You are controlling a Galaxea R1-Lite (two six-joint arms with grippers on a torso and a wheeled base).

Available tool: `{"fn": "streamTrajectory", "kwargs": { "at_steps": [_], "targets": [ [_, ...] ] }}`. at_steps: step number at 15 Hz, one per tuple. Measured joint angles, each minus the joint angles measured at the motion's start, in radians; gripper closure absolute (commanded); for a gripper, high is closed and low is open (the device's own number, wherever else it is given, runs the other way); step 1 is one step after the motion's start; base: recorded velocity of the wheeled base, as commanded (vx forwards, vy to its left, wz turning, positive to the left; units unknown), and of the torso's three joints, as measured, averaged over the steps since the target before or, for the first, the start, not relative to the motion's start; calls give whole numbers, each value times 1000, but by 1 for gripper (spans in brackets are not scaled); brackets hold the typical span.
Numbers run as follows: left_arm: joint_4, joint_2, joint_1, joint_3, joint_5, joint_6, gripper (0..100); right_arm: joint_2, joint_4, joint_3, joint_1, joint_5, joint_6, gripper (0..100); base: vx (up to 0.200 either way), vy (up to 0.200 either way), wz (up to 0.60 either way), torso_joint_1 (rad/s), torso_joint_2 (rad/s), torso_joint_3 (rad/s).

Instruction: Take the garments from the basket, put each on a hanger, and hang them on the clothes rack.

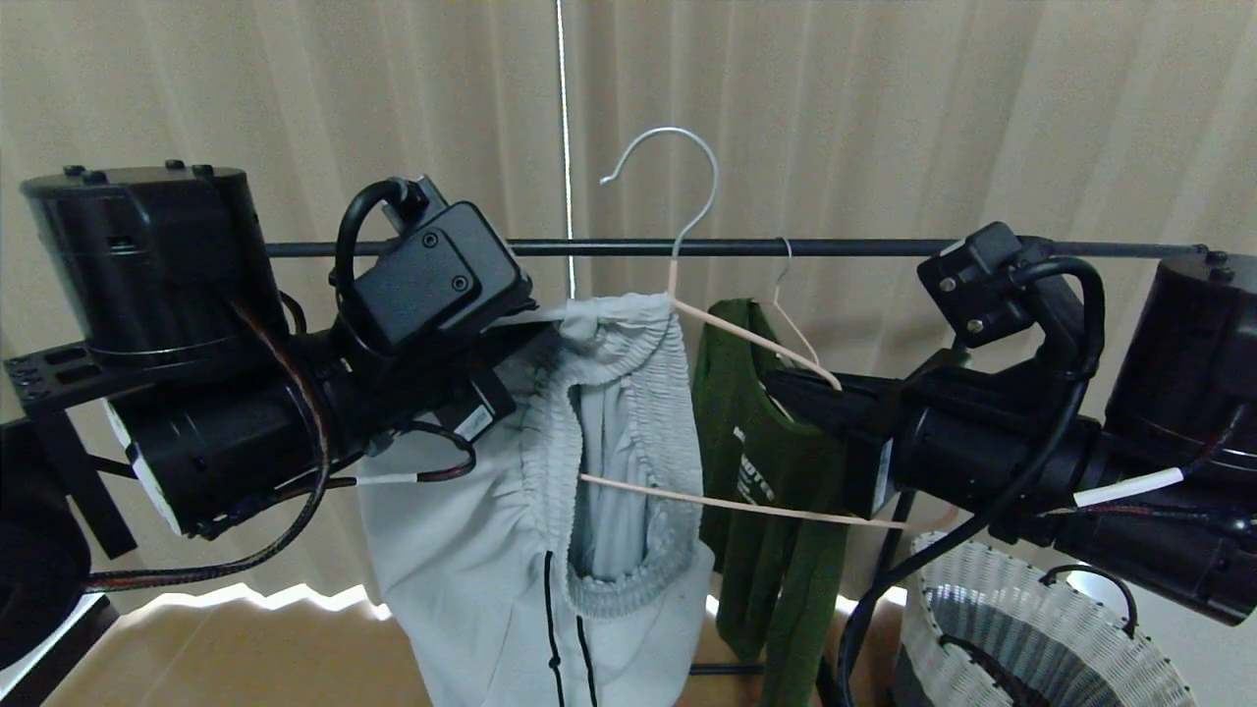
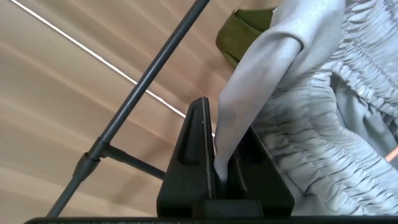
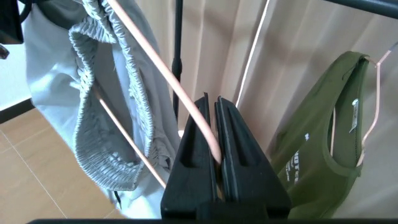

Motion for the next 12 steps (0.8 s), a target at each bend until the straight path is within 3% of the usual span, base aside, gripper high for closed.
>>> {"fn": "streamTrajectory", "kwargs": {
  "at_steps": [3,4,7,12],
  "targets": [
    [-33,-4,4,36,-1,3,100,0,-1,0,-5,2,-3,100,0,0,0,0,0,0],
    [-38,-4,4,39,-1,3,100,0,-1,0,-6,1,-3,0,0,0,0,0,0,0],
    [-33,-2,5,41,20,3,100,-1,-10,3,-9,0,-1,0,0,0,0,0,0,0],
    [-34,-4,50,94,138,-4,100,-35,-61,82,-44,-6,-46,0,0,0,0,0,0,0]
  ]
}}
